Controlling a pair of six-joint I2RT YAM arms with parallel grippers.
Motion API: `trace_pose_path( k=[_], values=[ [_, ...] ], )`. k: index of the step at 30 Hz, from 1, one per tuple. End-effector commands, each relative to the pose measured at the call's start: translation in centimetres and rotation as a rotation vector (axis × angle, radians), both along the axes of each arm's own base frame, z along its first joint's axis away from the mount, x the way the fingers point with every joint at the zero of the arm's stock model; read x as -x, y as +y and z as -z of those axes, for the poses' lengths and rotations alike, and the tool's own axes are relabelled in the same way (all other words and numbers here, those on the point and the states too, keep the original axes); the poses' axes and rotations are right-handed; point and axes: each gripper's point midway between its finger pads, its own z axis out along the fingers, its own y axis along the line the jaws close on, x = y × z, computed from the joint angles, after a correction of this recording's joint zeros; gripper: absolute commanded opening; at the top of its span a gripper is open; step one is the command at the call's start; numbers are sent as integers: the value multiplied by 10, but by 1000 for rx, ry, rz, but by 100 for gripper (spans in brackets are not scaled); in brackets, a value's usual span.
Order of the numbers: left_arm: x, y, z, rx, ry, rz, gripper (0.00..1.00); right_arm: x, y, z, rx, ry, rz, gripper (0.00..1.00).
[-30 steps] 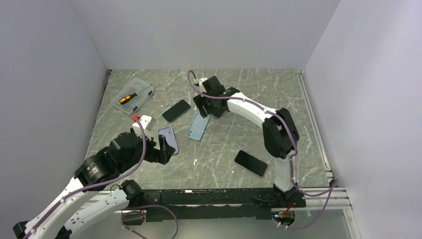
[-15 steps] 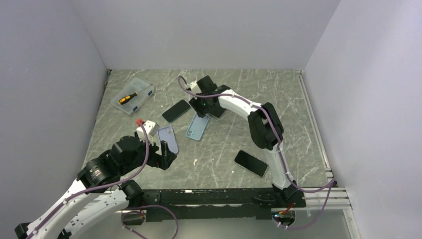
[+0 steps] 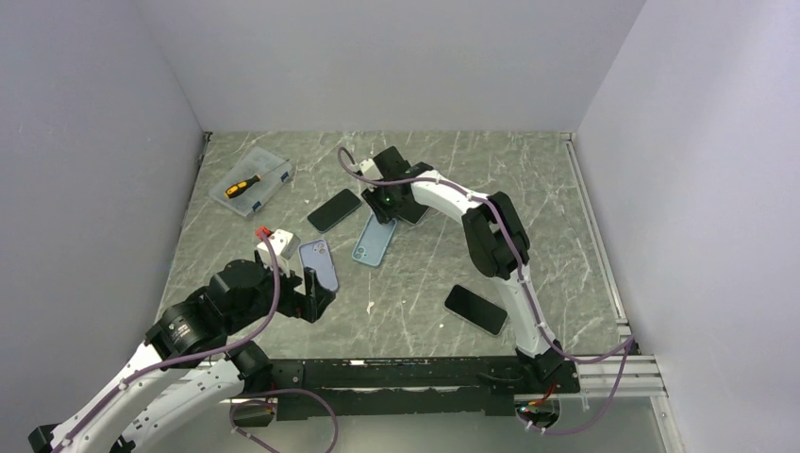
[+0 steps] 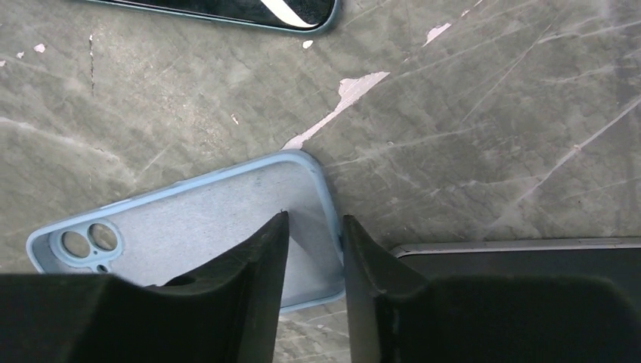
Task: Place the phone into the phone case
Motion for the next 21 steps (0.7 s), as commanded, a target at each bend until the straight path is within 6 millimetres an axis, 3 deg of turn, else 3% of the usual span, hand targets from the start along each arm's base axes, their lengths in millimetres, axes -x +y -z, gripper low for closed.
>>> trace_pose_path(
  k=[1,9,15,21],
  values=[
    [-4,-2,-9,24,-38,3,99,-1,6,-11,-38,-10,-21,30],
    [-4,-1,-10,28,-43,-7,99,19,-6,-9,-33,25,-7,0],
    [-4,0,-10,28,-41,-11,99,41,-21,-20,-42,17,71,0],
    [-6,0,-8,20,-30,-24,99,79,-42,-15,-15,56,232,0]
  ],
)
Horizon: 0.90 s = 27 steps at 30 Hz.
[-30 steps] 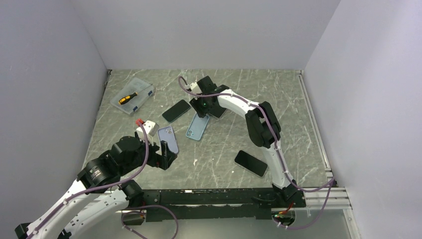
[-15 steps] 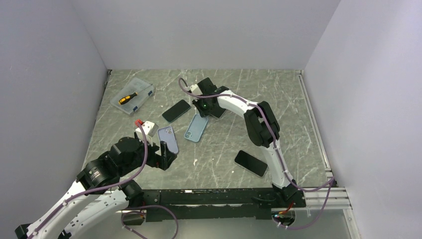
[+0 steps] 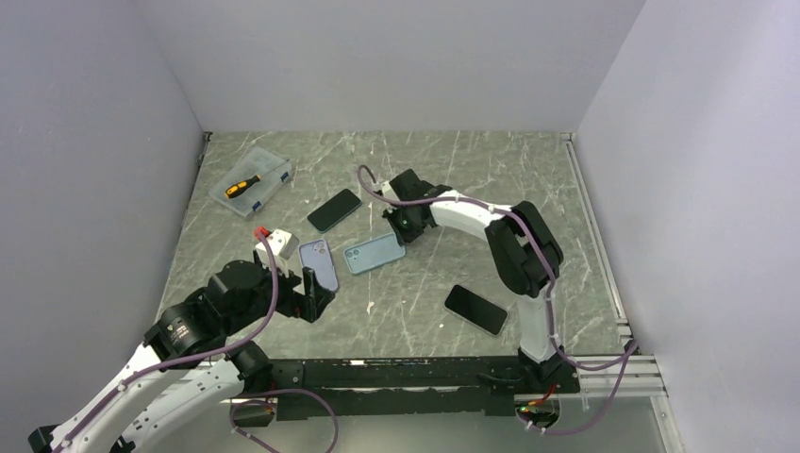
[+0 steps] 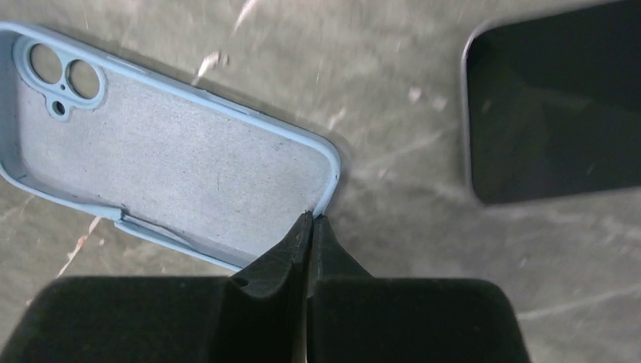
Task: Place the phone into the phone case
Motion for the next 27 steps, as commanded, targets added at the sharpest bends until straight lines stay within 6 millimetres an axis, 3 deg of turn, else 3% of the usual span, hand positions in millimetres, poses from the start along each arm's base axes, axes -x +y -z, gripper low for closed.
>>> trace_pose_path(
  k=[1,7,14,19,21,27],
  values=[
    [-7,-1,-6,11,-21,-22,99,18,-6,-16,-14,-24,162,0],
    [-10,-6,-4,2,14,-26,99,61,-27,-8,-16,9,339,0],
    [-14,-23,1,33,45,-1,99,108,-36,-3,-79,51,540,0],
    [-18,-31,1,34,57,11,99,124,-41,-7,-91,10,630,1],
    [-20,-33,2,29,62,10,99,127,-40,-11,-114,3,647,16],
    [-23,-37,4,25,69,12,99,116,-42,-40,-141,-66,663,44]
  ],
)
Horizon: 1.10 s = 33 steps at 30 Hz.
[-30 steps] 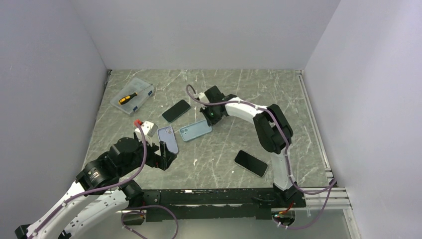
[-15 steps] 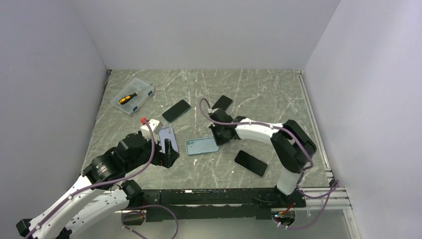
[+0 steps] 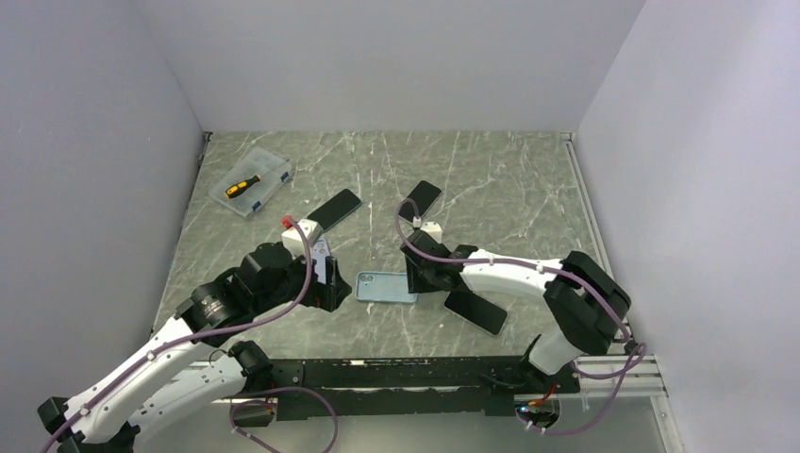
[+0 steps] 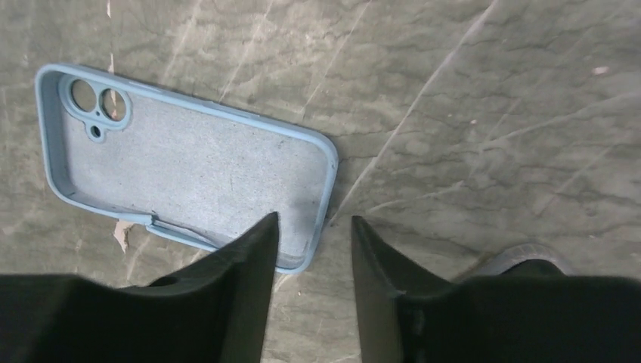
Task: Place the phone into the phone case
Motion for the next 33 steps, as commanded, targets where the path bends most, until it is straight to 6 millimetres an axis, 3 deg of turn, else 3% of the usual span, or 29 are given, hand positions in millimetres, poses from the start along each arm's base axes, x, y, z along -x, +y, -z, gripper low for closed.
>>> trace_pose_path(
  k=[1,9,13,19,21,25,33],
  values=[
    [-7,-8,-13,48,-25,-6,99,-24,2,-42,-39,-124,64,50],
    [-12,-4,-13,24,-32,-37,99,-69,-2,-97,-11,-262,56,75],
    [-12,-1,-14,15,-43,-40,99,-106,-15,-121,4,-324,57,82],
    [-14,0,-12,-5,-50,-34,99,-167,-26,-135,8,-330,103,93],
    [-13,0,-10,-9,-51,-27,99,-186,-29,-136,23,-335,136,99],
    [-11,1,-10,-13,-55,-18,99,-218,-30,-132,54,-346,215,100],
    [-8,3,-6,-19,-56,-2,99,-275,-27,-94,76,-302,242,100]
  ],
)
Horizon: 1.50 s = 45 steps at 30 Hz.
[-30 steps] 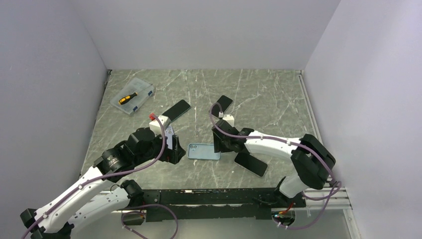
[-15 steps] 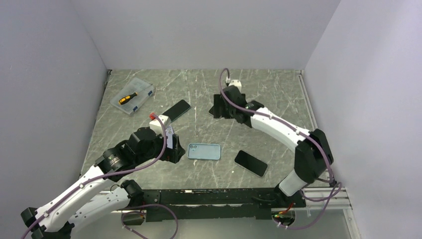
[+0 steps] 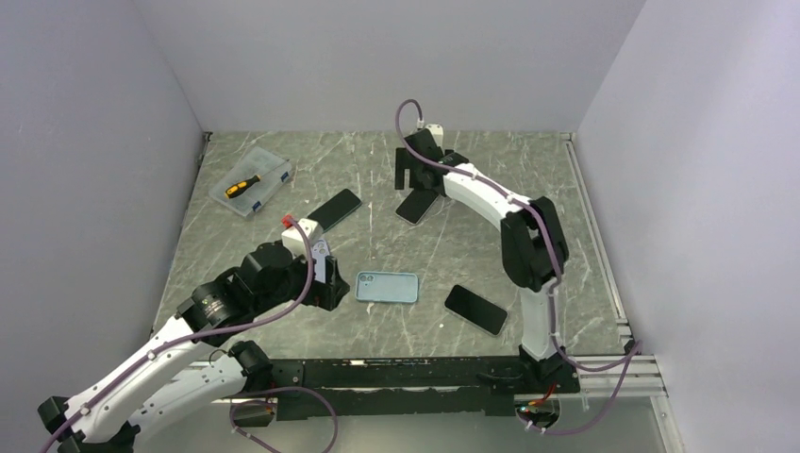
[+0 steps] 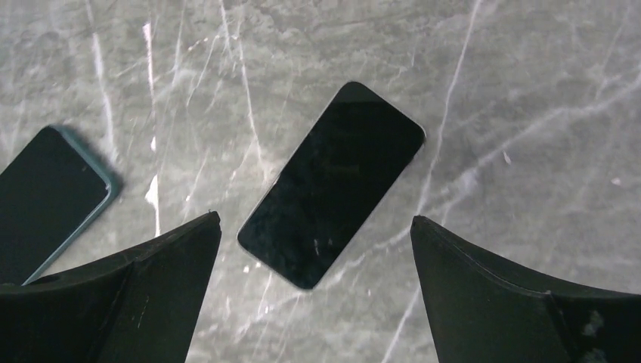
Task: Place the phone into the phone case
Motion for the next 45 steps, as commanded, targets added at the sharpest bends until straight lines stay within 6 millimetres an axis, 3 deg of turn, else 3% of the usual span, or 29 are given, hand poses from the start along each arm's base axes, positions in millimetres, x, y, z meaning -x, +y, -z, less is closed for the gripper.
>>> trace_pose_path(
  k=[1,7,10,18,23,28,45],
  values=[
    [-2,-1,-7,15,-34,10,99,-35,-8,1,-18,-12,7,100],
    [0,-3,2,20,-16,21,99,-77,-8,29,-6,29,-104,94],
    [1,-3,5,18,-10,18,99,-96,-5,32,-12,24,-149,92],
    [-1,-3,8,11,-7,9,99,-110,-7,60,-32,63,-199,78],
    [-2,-3,8,0,-5,13,99,-106,-7,78,-21,99,-215,59],
    [-3,-4,6,3,-9,15,99,-92,-11,91,-10,132,-227,50],
    [-2,-5,4,21,-18,18,99,-30,-37,86,27,180,-186,44]
  ],
)
